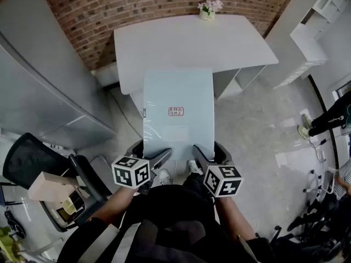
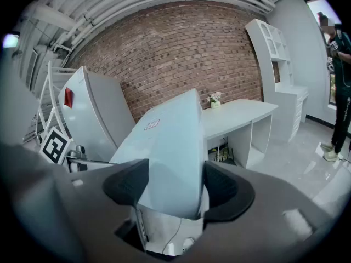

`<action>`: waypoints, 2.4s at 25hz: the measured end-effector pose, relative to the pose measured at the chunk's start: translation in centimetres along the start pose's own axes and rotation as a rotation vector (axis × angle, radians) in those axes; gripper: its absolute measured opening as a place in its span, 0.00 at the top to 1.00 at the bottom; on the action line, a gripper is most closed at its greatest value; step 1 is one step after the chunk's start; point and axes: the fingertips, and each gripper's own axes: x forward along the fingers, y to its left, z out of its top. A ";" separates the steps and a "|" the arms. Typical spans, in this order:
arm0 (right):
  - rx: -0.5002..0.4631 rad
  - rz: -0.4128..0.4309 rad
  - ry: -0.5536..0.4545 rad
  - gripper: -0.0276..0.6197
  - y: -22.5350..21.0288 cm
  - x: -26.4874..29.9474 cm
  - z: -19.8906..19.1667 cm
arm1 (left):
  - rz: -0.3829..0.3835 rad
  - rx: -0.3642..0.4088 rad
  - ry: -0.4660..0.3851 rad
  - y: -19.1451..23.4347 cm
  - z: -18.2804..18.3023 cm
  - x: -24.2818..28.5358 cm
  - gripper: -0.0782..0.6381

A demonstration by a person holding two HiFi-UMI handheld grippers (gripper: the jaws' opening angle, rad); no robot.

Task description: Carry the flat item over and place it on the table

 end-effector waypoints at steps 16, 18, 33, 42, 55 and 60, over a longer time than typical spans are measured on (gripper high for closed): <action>0.012 0.011 -0.027 0.45 -0.7 0.0 1.3 | -0.012 -0.007 -0.022 -0.4 1.1 0.8 0.24; 0.010 0.011 -0.033 0.45 -1.1 0.0 2.0 | -0.014 -0.011 -0.030 -0.7 1.6 1.1 0.24; 0.016 0.067 -0.041 0.45 -6.1 2.3 7.0 | 0.039 -0.009 -0.076 -2.6 6.2 5.8 0.24; 0.010 0.126 -0.032 0.45 -9.9 4.5 9.8 | 0.095 -0.016 -0.094 -3.7 8.5 9.5 0.24; -0.013 0.196 -0.012 0.45 -15.6 5.9 12.5 | 0.163 -0.050 -0.120 -6.5 9.8 14.3 0.24; -0.015 0.216 -0.010 0.45 -16.9 6.0 13.2 | 0.183 -0.054 -0.125 -7.3 10.1 15.3 0.24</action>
